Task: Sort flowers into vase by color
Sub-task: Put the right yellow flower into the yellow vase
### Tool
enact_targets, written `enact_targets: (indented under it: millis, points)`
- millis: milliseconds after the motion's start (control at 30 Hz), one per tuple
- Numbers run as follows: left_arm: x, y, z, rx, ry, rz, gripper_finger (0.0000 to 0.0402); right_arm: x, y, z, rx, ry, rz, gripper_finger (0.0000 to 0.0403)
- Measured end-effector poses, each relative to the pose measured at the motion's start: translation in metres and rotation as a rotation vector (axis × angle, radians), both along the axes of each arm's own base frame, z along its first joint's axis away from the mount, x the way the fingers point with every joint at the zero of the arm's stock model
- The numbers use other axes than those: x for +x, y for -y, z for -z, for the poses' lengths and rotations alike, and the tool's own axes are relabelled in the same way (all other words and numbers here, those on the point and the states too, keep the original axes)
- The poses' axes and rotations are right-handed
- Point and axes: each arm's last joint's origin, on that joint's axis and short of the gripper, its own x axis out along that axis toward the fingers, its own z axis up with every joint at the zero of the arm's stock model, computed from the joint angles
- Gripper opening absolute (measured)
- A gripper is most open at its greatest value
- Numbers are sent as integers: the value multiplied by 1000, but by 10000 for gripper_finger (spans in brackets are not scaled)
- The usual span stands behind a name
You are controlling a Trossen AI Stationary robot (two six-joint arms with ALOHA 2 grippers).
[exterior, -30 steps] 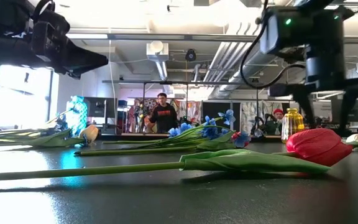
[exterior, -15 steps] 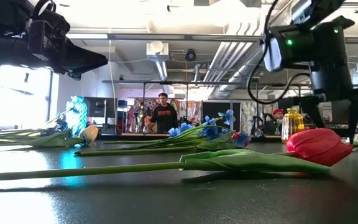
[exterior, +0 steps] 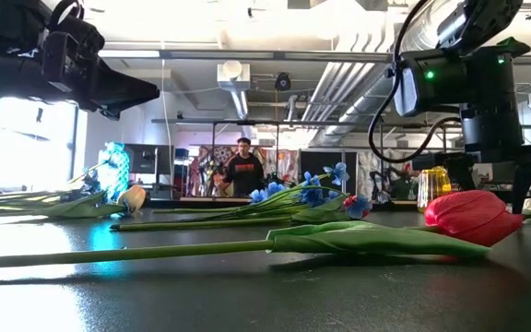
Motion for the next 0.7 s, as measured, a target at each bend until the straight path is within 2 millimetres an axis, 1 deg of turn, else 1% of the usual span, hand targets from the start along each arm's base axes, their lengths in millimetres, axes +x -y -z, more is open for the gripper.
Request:
enact_targets:
  millis: [100,400,467,567,700]
  points:
    - [0,0,0,0,0,0,62,0,1,0,-1,0,-21,110]
    - [0,0,-1,-5,6,-2,62,4,1,-2,-11,8,-91,12]
    - [0,0,-1,-7,7,-4,62,5,1,-2,-12,5,-107,5]
    - [0,0,0,-8,6,-4,62,5,1,-3,-9,4,-130,8]
    - [0,0,0,-8,6,-4,62,8,-4,-6,-15,10,-190,2]
